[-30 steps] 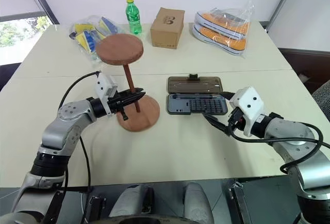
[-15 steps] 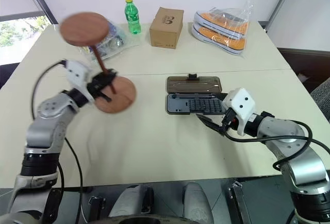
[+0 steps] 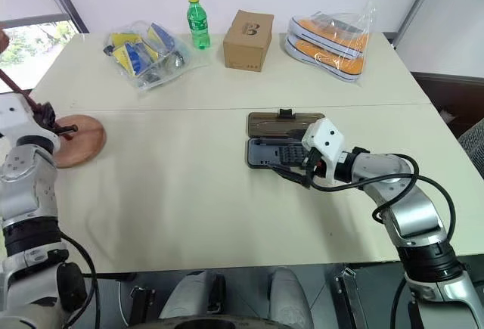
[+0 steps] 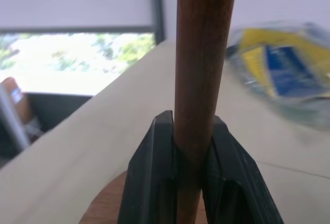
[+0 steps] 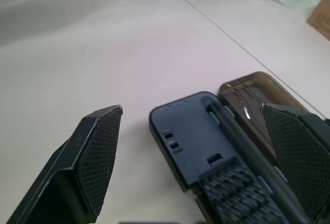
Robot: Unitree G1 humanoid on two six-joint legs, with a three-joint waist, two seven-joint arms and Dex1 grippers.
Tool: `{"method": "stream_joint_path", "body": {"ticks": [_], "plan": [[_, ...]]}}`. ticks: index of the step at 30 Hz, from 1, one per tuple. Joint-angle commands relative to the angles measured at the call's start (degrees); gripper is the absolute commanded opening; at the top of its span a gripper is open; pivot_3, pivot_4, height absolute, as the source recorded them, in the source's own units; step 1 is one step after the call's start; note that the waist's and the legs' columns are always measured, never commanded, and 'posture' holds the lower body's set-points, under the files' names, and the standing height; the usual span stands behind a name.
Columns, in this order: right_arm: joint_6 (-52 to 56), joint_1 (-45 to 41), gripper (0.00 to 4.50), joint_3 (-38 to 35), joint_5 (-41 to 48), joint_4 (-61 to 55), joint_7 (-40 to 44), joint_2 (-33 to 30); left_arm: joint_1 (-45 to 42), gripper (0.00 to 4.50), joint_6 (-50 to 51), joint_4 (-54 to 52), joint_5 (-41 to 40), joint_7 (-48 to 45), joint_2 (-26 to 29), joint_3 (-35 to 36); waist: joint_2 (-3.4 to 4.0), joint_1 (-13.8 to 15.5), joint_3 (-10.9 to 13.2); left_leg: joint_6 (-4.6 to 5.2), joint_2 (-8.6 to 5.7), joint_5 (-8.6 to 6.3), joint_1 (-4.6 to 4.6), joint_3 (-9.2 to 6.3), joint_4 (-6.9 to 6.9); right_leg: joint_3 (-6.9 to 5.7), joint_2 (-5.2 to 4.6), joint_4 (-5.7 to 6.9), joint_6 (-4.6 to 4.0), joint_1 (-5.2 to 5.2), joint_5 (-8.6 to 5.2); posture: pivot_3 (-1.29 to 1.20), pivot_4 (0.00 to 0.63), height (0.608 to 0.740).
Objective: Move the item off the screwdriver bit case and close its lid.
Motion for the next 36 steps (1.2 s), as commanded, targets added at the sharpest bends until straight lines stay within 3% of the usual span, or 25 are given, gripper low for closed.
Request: {"method": "stream_joint_path", "body": {"ticks": [1,9,17,19,20,26,29,36], "plan": [[-0.97,-0.41,4.5,-0.86,0.03,-1.31,0.26,0.2,-3.45,0.07,-4.87,4.13,-0.09,2.73,1.53,1.77,-0.13,-0.07,0.03,-0.02,0.0,0.01,0.0,-0.01,0.0,-0.01,0.0,0.0,0.0,0.0,0.0,0.0,0.15,0.74],[-0.11,1.21,4.5,-1.68,0.25,-3.21,-0.69,-0.07,-6.21,0.07,-10.45,11.96,1.74,2.17,3.25,-1.31,-0.15,-0.13,0.02,-0.12,0.0,0.05,0.0,-0.02,-0.03,-0.05,-0.04,0.0,0.01,-0.01,0.01,0.0,0.15,0.74],[0.84,3.48,4.5,-2.75,0.44,-5.69,-1.94,-0.57,-4.94,0.07,-9.34,15.76,2.9,2.88,1.7,-4.83,-0.12,-0.08,0.0,-0.15,-0.01,0.06,0.01,-0.02,-0.04,-0.06,-0.1,0.04,0.01,0.0,0.01,0.0,0.15,0.74],[1.09,3.94,4.5,-3.17,0.49,-6.11,-2.12,-0.87,-4.67,1.1,-9.03,15.88,2.9,3.67,1.16,-4.96,-0.11,-0.05,-0.01,-0.15,-0.01,0.06,0.03,-0.02,-0.04,-0.06,-0.12,0.05,0.01,0.0,0.01,0.0,0.15,0.74],[1.14,4.06,4.5,-3.26,0.48,-6.21,-2.17,-0.97,-4.64,1.37,-8.93,15.84,2.72,3.87,0.97,-4.84,-0.11,-0.06,0.0,-0.15,-0.02,0.06,0.03,-0.02,-0.04,-0.06,-0.13,0.05,0.01,0.01,0.01,0.0,0.15,0.74],[1.51,4.5,4.5,-3.52,0.5,-6.81,-2.38,-1.25,-2.82,4.49,-9.63,13.23,2.52,6.67,0.3,-3.59,-0.22,-0.28,0.04,-0.16,0.0,0.06,-0.03,-0.06,-0.05,-0.1,-0.12,0.05,0.01,-0.06,0.01,0.0,0.15,0.74],[1.65,4.59,4.5,-3.62,0.52,-6.98,-2.4,-1.3,-1.02,4.49,-10.39,9.61,2.2,8.12,0.04,-2.88,-0.22,-0.35,0.04,-0.17,0.01,0.06,-0.03,-0.06,-0.08,-0.1,-0.14,0.04,0.01,-0.08,0.01,0.0,0.15,0.74],[1.74,4.96,4.5,-3.68,0.38,-7.1,-2.43,-1.11,10.38,4.49,-3.22,-13.76,-0.92,9.67,-4.88,-1.84,-0.22,-0.12,0.04,-0.21,0.0,0.05,-0.03,-0.07,-0.11,-0.11,-0.39,0.0,0.01,-0.06,0.01,0.0,0.15,0.74]]}}
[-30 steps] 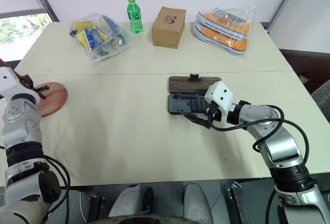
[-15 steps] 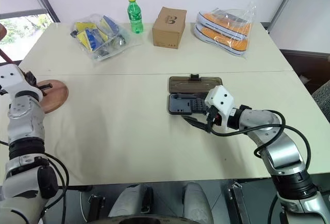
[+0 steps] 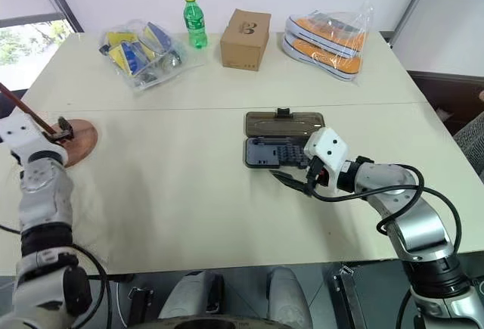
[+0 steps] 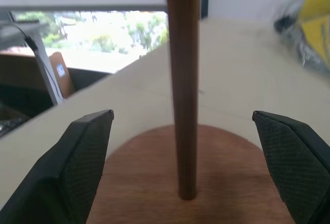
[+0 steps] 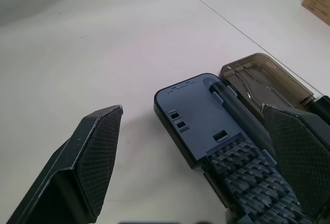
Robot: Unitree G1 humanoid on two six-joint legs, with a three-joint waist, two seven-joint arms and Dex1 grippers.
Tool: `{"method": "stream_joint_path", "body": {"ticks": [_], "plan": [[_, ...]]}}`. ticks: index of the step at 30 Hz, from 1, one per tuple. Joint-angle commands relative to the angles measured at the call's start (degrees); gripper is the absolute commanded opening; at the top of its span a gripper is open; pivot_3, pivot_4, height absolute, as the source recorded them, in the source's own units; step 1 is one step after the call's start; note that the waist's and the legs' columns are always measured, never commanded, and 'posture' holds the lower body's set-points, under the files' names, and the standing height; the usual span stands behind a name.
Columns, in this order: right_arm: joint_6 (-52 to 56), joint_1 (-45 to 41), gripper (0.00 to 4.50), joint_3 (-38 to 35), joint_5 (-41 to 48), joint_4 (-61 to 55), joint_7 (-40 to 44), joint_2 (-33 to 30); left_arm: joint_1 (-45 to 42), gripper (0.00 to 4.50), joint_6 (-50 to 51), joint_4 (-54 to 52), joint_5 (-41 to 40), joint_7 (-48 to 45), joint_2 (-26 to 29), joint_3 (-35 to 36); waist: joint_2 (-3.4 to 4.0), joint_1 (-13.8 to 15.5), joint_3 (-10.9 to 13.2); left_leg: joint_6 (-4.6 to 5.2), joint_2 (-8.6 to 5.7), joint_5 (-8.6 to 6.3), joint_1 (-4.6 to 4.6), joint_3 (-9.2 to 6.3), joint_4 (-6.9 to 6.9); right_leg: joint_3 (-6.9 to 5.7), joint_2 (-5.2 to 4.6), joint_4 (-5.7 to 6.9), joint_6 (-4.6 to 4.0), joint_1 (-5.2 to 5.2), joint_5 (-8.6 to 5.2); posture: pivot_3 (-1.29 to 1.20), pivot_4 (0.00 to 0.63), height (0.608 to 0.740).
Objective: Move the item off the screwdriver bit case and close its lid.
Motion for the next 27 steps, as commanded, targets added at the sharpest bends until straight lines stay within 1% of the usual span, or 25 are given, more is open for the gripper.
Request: {"method": "stream_joint_path", "body": {"ticks": [1,4,6,7,9,11,13,14,17,18,20,22,25,27], "plan": [[-0.45,-0.03,4.5,-1.56,0.32,-2.17,-0.14,-0.33,4.9,4.49,5.46,-13.1,-0.95,1.87,-1.99,0.75,0.0,0.08,0.0,0.0,0.0,0.0,0.0,-0.01,0.0,-0.02,-0.01,0.0,0.0,0.01,0.0,0.0,0.15,0.74],[-0.45,0.25,4.5,-1.87,0.47,-2.18,-0.33,-0.11,13.83,4.49,12.93,-27.99,-0.63,3.43,-5.45,-0.34,0.01,-0.24,-0.01,-0.03,-0.01,0.0,0.0,-0.04,-0.01,-0.04,-0.05,-0.03,-0.01,0.02,0.0,0.0,0.15,0.74],[-0.95,0.12,4.5,-1.95,0.06,-1.63,-0.98,0.45,18.67,4.49,16.59,-36.01,-1.47,1.22,-6.71,-3.54,0.01,-0.16,-0.01,-0.02,-0.01,-0.01,0.0,-0.04,-0.06,-0.04,-0.05,-0.06,-0.02,0.01,-0.01,0.0,0.15,0.74],[-1.11,0.02,4.5,-2.0,-0.06,-1.4,-1.28,0.67,19.77,4.49,17.54,-38.17,-1.68,0.19,-6.95,-4.7,0.01,-0.07,0.0,-0.02,0.0,-0.01,0.0,-0.05,-0.07,-0.04,-0.05,-0.05,-0.03,0.01,-0.01,0.0,0.15,0.74],[-1.95,-1.18,4.5,-2.27,-1.43,0.34,-3.15,1.38,20.25,4.49,16.75,-40.66,-0.9,-5.72,-4.94,-10.89,0.02,0.32,0.0,-0.11,0.0,0.04,0.01,-0.13,-0.06,-0.12,-0.04,-0.03,-0.18,0.04,-0.09,0.0,0.15,0.74],[-2.97,-2.62,4.5,-2.6,-3.02,2.66,-4.96,2.01,18.25,4.49,15.75,-39.91,-0.65,-10.16,-3.38,-14.7,0.07,0.56,0.0,-0.34,-0.01,0.08,0.02,-0.24,-0.03,-0.27,-0.05,-0.05,-0.44,0.13,-0.08,0.0,0.15,0.74],[-3.31,-3.76,4.5,-3.1,-3.71,4.47,-6.16,2.56,16.0,4.49,16.58,-38.0,-1.77,-13.52,-2.64,-16.78,0.08,0.38,0.0,-0.38,-0.01,0.15,0.04,-0.24,-0.03,-0.33,-0.05,-0.08,-0.63,0.15,0.03,0.0,0.15,0.74],[-3.48,-4.5,4.5,-3.27,-4.27,5.49,-6.97,2.74,14.78,4.49,15.36,-36.61,-1.9,-15.48,-2.41,-17.75,0.09,0.17,0.0,-0.22,0.0,0.24,0.04,-0.24,-0.03,-0.36,-0.03,-0.09,-0.67,0.15,0.05,0.0,0.15,0.74],[-4.25,-7.14,4.5,-3.34,-6.94,9.25,-9.6,2.61,10.84,4.49,14.29,-31.19,-2.77,-22.07,-1.17,-20.57,0.17,-0.17,0.04,-0.19,0.01,0.26,0.03,-0.23,-0.04,-0.41,0.02,-0.09,-0.65,0.12,0.06,0.0,0.15,0.74],[-4.8,-8.37,4.5,-3.22,-8.12,11.18,-10.35,2.34,9.5,4.49,15.52,-29.17,-3.84,-25.68,-0.07,-21.95,0.21,-0.23,0.07,-0.19,0.02,0.26,0.01,-0.22,-0.05,-0.42,0.05,-0.09,-0.65,0.08,0.06,0.0,0.15,0.74],[-4.95,-10.82,4.5,-3.02,-9.28,14.77,-10.94,2.23,7.79,4.49,13.86,-25.62,-4.12,-32.26,2.13,-24.28,0.27,-0.27,0.1,-0.18,0.03,0.28,0.01,-0.2,-0.05,-0.44,0.16,-0.06,-0.63,0.05,0.07,0.0,0.15,0.74],[-4.52,-14.06,4.5,-2.0,-11.15,19.39,-11.48,2.07,5.95,4.49,14.69,-22.09,-5.41,-38.02,4.24,-25.6,0.3,-0.27,0.13,-0.18,0.07,0.29,0.01,-0.19,-0.05,-0.45,0.29,-0.05,-0.62,0.04,0.08,0.0,0.15,0.74],[-5.13,-20.94,4.5,0.38,-14.38,29.76,-11.51,2.53,2.57,4.49,13.1,-17.07,-6.21,-44.93,6.13,-26.72,0.35,-0.25,0.17,-0.17,0.08,0.3,0.01,-0.19,-0.03,-0.46,0.33,-0.04,-0.61,0.05,0.08,0.0,0.15,0.74],[-4.87,-25.95,4.5,1.34,-15.4,36.92,-11.62,3.84,0.6,4.49,10.97,-14.19,-5.08,-46.96,6.53,-27.34,0.39,-0.28,0.2,-0.15,0.07,0.31,0.0,-0.17,-0.01,-0.47,0.35,-0.03,-0.6,0.06,0.09,0.0,0.15,0.74]]}}
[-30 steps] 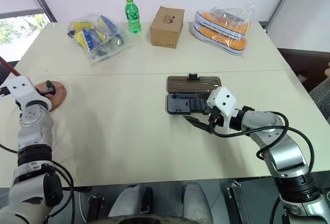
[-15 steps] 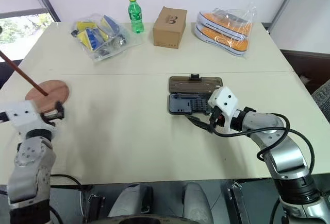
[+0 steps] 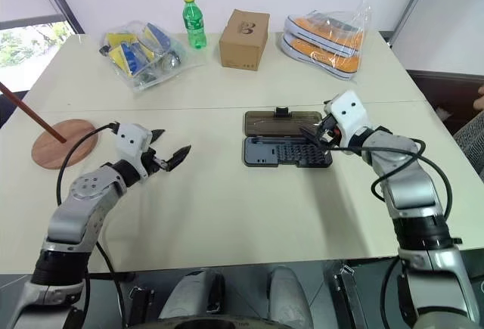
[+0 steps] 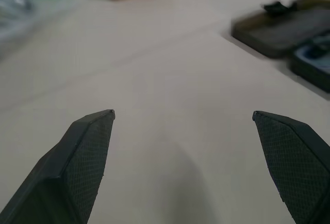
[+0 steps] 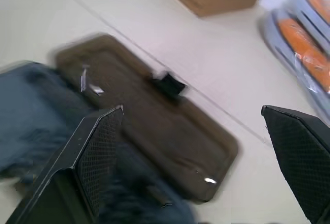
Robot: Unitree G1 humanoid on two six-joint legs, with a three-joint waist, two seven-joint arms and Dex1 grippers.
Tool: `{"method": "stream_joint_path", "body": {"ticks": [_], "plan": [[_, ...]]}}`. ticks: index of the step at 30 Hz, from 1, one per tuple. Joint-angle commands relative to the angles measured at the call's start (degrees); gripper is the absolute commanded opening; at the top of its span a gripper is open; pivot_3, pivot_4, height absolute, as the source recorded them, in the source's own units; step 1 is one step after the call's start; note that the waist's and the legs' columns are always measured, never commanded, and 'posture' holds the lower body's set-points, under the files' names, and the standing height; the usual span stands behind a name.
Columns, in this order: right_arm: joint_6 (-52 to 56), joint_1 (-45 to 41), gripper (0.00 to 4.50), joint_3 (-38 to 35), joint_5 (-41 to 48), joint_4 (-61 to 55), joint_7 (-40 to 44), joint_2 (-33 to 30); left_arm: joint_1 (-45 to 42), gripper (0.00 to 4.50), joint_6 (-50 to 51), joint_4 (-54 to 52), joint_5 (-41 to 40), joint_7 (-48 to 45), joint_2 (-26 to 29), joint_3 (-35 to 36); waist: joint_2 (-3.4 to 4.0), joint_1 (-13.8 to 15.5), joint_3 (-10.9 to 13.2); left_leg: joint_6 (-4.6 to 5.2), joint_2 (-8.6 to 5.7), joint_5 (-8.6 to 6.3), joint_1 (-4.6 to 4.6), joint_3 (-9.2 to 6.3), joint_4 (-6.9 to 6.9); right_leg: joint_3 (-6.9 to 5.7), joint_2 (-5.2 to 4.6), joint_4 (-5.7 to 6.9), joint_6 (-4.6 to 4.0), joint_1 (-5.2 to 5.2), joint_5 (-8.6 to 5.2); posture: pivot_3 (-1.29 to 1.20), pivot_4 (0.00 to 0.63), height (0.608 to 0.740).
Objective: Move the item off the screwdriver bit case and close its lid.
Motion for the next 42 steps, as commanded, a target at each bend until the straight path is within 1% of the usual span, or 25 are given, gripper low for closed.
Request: {"method": "stream_joint_path", "body": {"ticks": [1,3,8,12,15,19,27,30,31,32,34,35,37,38,42], "plan": [[-1.14,-7.72,4.5,1.18,-2.7,10.54,-0.42,1.63,-3.51,4.49,-4.19,2.84,0.16,-4.19,0.52,-0.28,0.03,-0.02,0.02,0.0,0.0,0.0,0.0,0.01,0.0,0.0,0.0,0.0,0.02,0.0,0.01,0.0,0.15,0.74],[-2.3,-11.48,4.5,2.29,-4.11,16.87,-0.13,2.62,-4.79,4.49,-5.19,4.07,0.42,-4.53,0.06,-0.15,0.05,-0.08,0.03,0.01,0.01,0.0,-0.01,0.02,-0.01,0.0,0.02,0.0,0.2,-0.01,0.11,0.0,0.15,0.74],[-3.3,-20.46,4.5,2.35,-6.57,33.82,-3.19,5.65,-5.22,4.49,-6.44,4.48,1.57,-3.93,-0.56,0.01,0.08,-0.13,0.05,0.0,0.02,0.01,-0.08,0.06,-0.03,-0.03,0.02,-0.02,0.23,-0.07,0.12,0.0,0.15,0.74],[-7.64,-23.02,4.5,3.44,-8.7,41.82,-3.37,6.74,-4.6,4.49,-6.97,4.26,2.18,-2.64,-0.42,1.28,0.1,-0.06,0.06,-0.05,0.02,0.03,-0.13,0.07,-0.03,-0.05,0.02,-0.04,0.23,-0.09,0.12,0.0,0.15,0.74],[-8.41,-24.79,4.5,2.98,-9.59,47.44,-5.01,7.49,-4.25,4.49,-6.95,3.54,2.37,-1.7,-0.6,1.65,0.1,-0.21,0.06,-0.05,0.02,0.03,-0.16,0.08,-0.03,-0.06,0.01,-0.05,0.23,-0.09,0.13,0.0,0.15,0.74],[-8.73,-25.91,4.5,2.61,-10.39,50.97,-6.0,7.62,-4.13,4.49,-7.0,3.0,2.76,-0.93,-0.84,1.52,0.13,-0.29,0.08,-0.17,0.05,0.1,-0.14,0.09,-0.03,-0.06,0.01,-0.02,0.24,-0.11,0.13,0.0,0.15,0.74],[-8.13,-24.74,4.5,2.09,-10.74,51.42,-6.32,7.83,-5.21,4.49,-7.91,4.45,3.87,0.67,-1.49,1.14,0.14,-0.27,0.08,-0.17,0.07,0.1,-0.14,0.08,-0.03,-0.08,0.01,-0.01,0.24,-0.12,0.13,0.0,0.15,0.74],[-7.24,-23.85,3.68,1.91,-10.55,50.47,-5.9,8.17,-5.99,4.5,-8.71,5.44,4.65,0.89,-1.61,0.82,0.14,-0.21,0.08,-0.17,0.07,0.1,-0.14,0.08,-0.03,-0.08,0.01,0.0,0.24,-0.11,0.13,0.0,0.15,0.74],[-6.98,-23.59,3.12,1.9,-10.51,50.12,-5.67,8.26,-6.19,4.5,-8.91,5.73,4.81,0.9,-1.65,0.8,0.14,-0.23,0.08,-0.17,0.06,0.1,-0.14,0.08,-0.03,-0.08,0.01,0.0,0.24,-0.11,0.13,0.0,0.15,0.74],[-6.87,-23.34,2.69,1.9,-10.53,49.84,-5.6,8.29,-6.53,4.5,-9.1,6.01,4.97,1.01,-1.67,0.79,0.14,-0.22,0.08,-0.17,0.06,0.1,-0.14,0.08,-0.03,-0.08,0.01,0.0,0.24,-0.11,0.13,0.0,0.15,0.74],[-6.58,-22.93,1.68,1.82,-10.54,49.38,-5.48,8.35,-6.99,4.5,-9.46,6.48,5.27,1.19,-1.71,0.81,0.14,-0.19,0.08,-0.18,0.06,0.1,-0.14,0.08,-0.03,-0.08,0.01,0.0,0.24,-0.11,0.13,0.0,0.15,0.74],[-6.16,-22.66,1.11,1.71,-10.44,49.1,-5.37,8.47,-7.19,4.5,-9.69,6.74,5.44,1.29,-1.75,0.89,0.14,-0.17,0.08,-0.19,0.06,0.11,-0.14,0.08,-0.03,-0.08,0.01,0.0,0.24,-0.11,0.13,0.0,0.15,0.74],[-5.44,-22.17,0.2,1.57,-10.33,48.51,-5.09,8.68,-7.43,4.5,-10.11,7.08,5.82,1.5,-1.82,1.06,0.15,0.03,0.08,-0.18,0.06,0.11,-0.14,0.08,-0.02,-0.09,0.01,0.0,0.24,-0.1,0.13,0.0,0.15,0.74],[-5.1,-21.86,0.02,1.56,-10.22,48.1,-4.82,8.81,-7.58,4.5,-10.35,7.25,6.04,1.69,-1.82,1.19,0.15,0.11,0.08,-0.18,0.04,0.11,-0.15,0.07,-0.02,-0.08,0.0,0.01,0.24,-0.1,0.13,0.0,0.15,0.74],[-3.72,-20.98,0.02,1.49,-9.95,46.64,-3.98,9.23,-8.33,4.5,-11.42,8.26,6.42,2.41,-1.7,1.63,0.15,-0.18,0.08,-0.18,0.04,0.1,-0.14,0.07,-0.02,-0.1,0.0,-0.01,0.24,-0.07,0.13,0.0,0.15,0.74]]}}
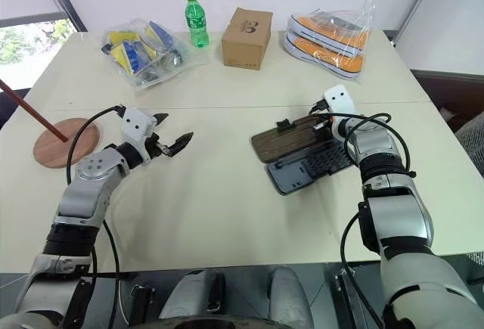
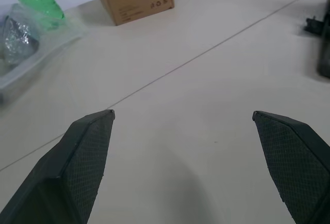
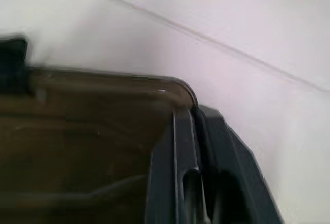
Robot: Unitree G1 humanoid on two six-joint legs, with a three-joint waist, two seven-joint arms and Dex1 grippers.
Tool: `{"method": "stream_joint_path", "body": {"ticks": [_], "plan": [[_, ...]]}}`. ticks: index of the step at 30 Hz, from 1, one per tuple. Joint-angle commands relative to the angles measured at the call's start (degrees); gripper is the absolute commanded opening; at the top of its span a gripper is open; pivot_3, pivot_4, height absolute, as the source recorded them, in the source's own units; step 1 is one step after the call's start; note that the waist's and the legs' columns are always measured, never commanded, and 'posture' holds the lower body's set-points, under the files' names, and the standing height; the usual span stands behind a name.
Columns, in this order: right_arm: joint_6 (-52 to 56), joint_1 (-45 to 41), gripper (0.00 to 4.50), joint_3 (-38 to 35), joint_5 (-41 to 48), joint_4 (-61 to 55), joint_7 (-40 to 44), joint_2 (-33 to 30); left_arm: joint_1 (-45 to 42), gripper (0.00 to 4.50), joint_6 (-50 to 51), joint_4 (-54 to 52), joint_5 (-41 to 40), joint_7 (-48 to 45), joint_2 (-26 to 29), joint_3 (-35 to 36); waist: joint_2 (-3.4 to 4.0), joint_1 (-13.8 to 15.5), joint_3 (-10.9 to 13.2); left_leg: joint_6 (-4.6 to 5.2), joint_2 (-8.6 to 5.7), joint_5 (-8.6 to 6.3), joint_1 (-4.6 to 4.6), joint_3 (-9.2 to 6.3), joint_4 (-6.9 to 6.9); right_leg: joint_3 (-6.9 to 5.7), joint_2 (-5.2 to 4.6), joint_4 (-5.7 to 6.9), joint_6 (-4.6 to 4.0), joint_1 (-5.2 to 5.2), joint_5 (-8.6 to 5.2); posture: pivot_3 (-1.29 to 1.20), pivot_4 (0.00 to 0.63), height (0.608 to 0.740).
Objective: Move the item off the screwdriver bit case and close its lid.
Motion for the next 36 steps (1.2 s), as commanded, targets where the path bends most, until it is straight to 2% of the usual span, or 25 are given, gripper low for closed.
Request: {"method": "stream_joint_path", "body": {"ticks": [1,5,9,11,14,18,20,23,26,36], "plan": [[2.17,1.33,0.02,-0.39,0.2,-1.43,0.7,0.24,-1.63,4.5,-2.05,-0.64,0.59,0.67,0.44,1.56,0.0,-0.03,0.0,0.0,0.01,0.0,0.0,-0.01,0.0,-0.01,0.01,0.0,0.0,0.0,0.0,0.0,0.15,0.74],[7.71,3.0,0.02,-2.03,1.77,-5.53,0.07,0.95,-1.94,4.5,-2.6,-0.26,0.82,1.11,0.55,1.85,0.0,-0.04,0.0,0.0,0.02,0.0,0.02,-0.03,-0.01,-0.03,0.02,0.03,0.0,0.0,0.0,0.0,0.15,0.74],[23.41,5.57,0.02,-7.93,5.7,-16.31,-6.53,3.39,-1.98,4.5,-3.01,-0.26,1.17,1.57,0.45,1.88,0.0,0.02,0.0,0.03,0.05,-0.02,0.02,-0.06,-0.01,-0.03,0.02,0.03,0.0,-0.01,0.0,0.0,0.15,0.74],[33.5,7.26,0.02,-12.36,7.67,-25.85,-11.9,6.11,-1.91,4.5,-3.08,-0.4,1.31,1.85,0.26,1.71,0.0,0.06,0.0,0.03,0.07,-0.02,0.01,-0.08,-0.01,-0.04,0.02,0.05,0.0,-0.02,0.0,0.0,0.15,0.74],[50.09,10.9,0.02,-14.36,7.54,-43.59,-17.58,10.62,-1.54,4.5,-3.07,-0.67,1.34,2.18,-0.03,1.42,0.03,0.03,-0.02,0.03,0.08,-0.02,-0.15,-0.15,-0.02,-0.05,-0.01,0.11,0.0,-0.2,0.0,0.0,0.15,0.74],[68.31,15.83,0.02,-15.76,7.35,-64.36,-21.35,16.57,-1.17,4.5,-2.88,-0.78,1.28,2.15,-0.22,1.21,0.07,-0.04,-0.05,-0.16,0.08,0.09,-0.81,-0.19,0.0,-0.04,-0.01,0.64,-0.01,-1.05,0.0,0.0,0.15,0.74],[73.4,18.12,0.02,-15.39,7.96,-72.2,-21.67,18.55,-1.18,4.5,-2.64,-0.74,1.18,1.92,-0.26,1.05,0.08,0.14,-0.05,-0.24,0.05,0.14,-0.91,-0.19,0.03,-0.04,0.01,0.85,-0.05,-1.25,-0.03,0.0,0.15,0.74],[75.24,21.99,0.02,-13.31,8.64,-81.38,-22.74,20.75,-1.5,4.5,-2.36,-0.32,1.14,1.27,-0.23,0.58,0.08,0.16,-0.05,-0.17,0.02,0.11,-0.9,-0.21,0.04,-0.07,0.07,0.85,-0.06,-1.24,-0.03,0.0,0.15,0.74],[75.24,23.93,0.02,-12.4,8.3,-84.71,-24.76,22.42,-2.04,4.5,-2.24,0.3,1.22,0.72,-0.35,0.26,0.08,0.1,-0.05,-0.11,-0.14,0.15,-0.9,-0.22,0.09,-0.07,0.07,0.84,-0.06,-1.22,-0.03,0.0,0.15,0.74],[75.24,21.15,0.02,-14.27,5.65,-83.4,-30.59,24.98,-3.18,4.5,-2.23,1.18,1.43,0.03,-0.76,-0.42,0.07,0.04,-0.04,-0.07,-0.17,0.25,-0.85,-0.25,0.12,-0.08,0.15,0.87,-0.06,-1.21,-0.03,0.0,0.15,0.74]]}}
